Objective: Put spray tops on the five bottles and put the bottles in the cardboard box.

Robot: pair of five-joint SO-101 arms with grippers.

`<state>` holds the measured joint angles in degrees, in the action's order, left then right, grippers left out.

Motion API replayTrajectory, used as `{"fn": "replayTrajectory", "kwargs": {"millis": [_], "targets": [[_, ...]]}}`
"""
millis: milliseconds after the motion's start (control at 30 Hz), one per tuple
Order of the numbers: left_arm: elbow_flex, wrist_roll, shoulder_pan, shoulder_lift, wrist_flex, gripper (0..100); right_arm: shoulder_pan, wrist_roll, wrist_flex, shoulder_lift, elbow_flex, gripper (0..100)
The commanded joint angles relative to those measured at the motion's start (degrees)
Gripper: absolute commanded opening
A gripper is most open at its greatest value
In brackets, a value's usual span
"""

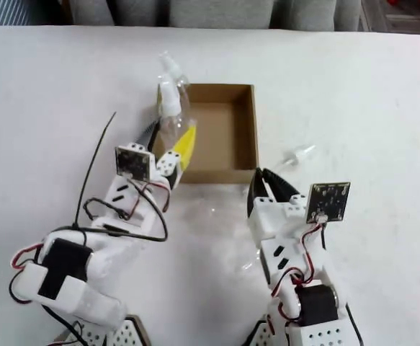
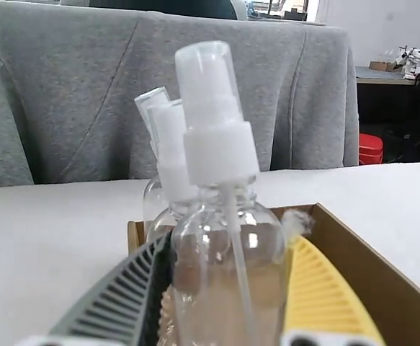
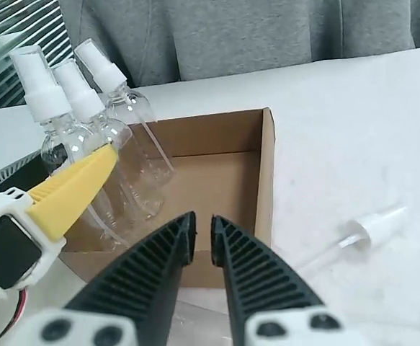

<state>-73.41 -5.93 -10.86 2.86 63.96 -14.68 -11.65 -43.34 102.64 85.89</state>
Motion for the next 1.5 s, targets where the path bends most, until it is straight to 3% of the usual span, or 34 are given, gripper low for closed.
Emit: {"fn": "replayTrajectory", "kwargs": {"millis": [0, 400, 933, 1200, 1467], "targets": [[2.99, 0.0, 0.48, 0.31, 1.67, 2, 0.13, 0.62, 0.04, 0.4, -0.62, 1.7], [-0.88, 0.0, 3.12, 0.57, 0.53, 2, 0.13, 0.62, 0.13, 0.4, -0.53, 1.7], [-0.97, 0.09, 1.54, 5.41, 0.79, 3, 0.13, 0.62, 0.04, 0.4, -0.53, 1.7], [-0.62, -0.35, 1.89, 5.67, 0.79, 21, 0.13, 0.62, 0.04, 0.4, -0.53, 1.7], [-0.26, -0.09, 1.98, 5.76, 0.79, 22, 0.13, 0.62, 0.13, 0.4, -0.53, 1.7]]}}
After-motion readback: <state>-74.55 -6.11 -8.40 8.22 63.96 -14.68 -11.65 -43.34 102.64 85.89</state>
